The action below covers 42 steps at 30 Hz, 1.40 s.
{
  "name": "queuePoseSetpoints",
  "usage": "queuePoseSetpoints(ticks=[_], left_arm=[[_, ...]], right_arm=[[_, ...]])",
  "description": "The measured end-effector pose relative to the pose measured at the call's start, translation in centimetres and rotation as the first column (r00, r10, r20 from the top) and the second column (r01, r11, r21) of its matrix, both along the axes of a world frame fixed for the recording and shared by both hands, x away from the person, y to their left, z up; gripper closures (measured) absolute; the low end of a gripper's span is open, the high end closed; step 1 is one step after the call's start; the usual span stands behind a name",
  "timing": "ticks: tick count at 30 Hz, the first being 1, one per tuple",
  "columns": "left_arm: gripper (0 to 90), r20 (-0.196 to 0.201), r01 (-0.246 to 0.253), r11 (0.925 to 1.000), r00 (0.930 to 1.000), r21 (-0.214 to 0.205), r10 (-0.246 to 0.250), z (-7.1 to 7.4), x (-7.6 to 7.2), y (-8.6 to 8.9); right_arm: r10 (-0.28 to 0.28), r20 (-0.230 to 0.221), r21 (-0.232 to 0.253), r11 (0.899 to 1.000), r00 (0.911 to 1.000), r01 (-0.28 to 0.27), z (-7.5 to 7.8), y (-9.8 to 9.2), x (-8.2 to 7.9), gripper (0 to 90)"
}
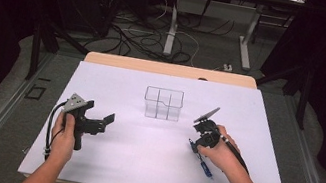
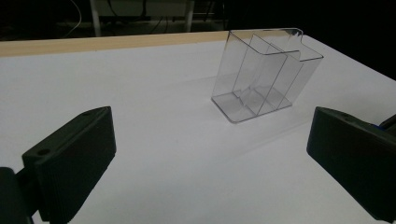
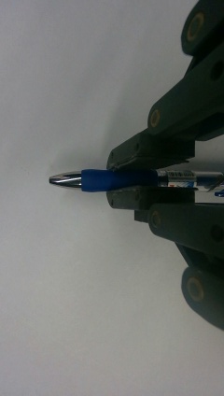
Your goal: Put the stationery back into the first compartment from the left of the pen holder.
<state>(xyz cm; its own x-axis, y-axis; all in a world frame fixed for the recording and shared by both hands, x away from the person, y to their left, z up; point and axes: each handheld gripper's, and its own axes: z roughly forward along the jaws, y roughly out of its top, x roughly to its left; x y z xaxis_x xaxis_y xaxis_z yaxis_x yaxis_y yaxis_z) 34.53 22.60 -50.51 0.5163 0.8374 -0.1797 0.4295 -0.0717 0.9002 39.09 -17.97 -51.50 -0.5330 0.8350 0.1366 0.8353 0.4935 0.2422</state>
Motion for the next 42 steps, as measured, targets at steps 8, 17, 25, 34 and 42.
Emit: queuePoseSetpoints(ticks=[8, 17, 25, 34, 42], left_arm=[[1.3, 0.000, -0.001, 1.0000, 1.0000, 0.000, 0.001, 0.0, 0.0, 0.0], [1.3, -0.001, -0.001, 1.0000, 1.0000, 0.000, 0.001, 0.0, 0.0, 0.0], [1.3, 0.000, -0.001, 1.0000, 1.0000, 0.001, 0.001, 0.0, 0.0, 0.0], [1.3, -0.001, 0.000, 1.0000, 1.0000, -0.001, 0.000, 0.0, 0.0, 0.0], [1.3, -0.004, 0.002, 1.0000, 1.0000, -0.001, -0.002, 0.0, 0.0, 0.0]], right_arm=[[-0.047, 0.031, 0.068, 0.997, 0.9984, 0.045, 0.0, -0.1, -0.2, 80.2], [-0.057, 0.020, 0.074, 0.996, 0.9982, 0.056, 0.8, -0.8, 0.2, 80.2], [-0.116, 0.098, 0.214, 0.972, 0.9884, 0.093, 0.8, -1.6, 0.4, 80.2], [-0.149, 0.083, 0.228, 0.965, 0.9854, 0.127, 1.7, -2.6, 0.8, 80.2], [-0.196, 0.130, 0.400, 0.907, 0.9718, 0.130, 1.5, -3.3, 1.0, 80.2]])
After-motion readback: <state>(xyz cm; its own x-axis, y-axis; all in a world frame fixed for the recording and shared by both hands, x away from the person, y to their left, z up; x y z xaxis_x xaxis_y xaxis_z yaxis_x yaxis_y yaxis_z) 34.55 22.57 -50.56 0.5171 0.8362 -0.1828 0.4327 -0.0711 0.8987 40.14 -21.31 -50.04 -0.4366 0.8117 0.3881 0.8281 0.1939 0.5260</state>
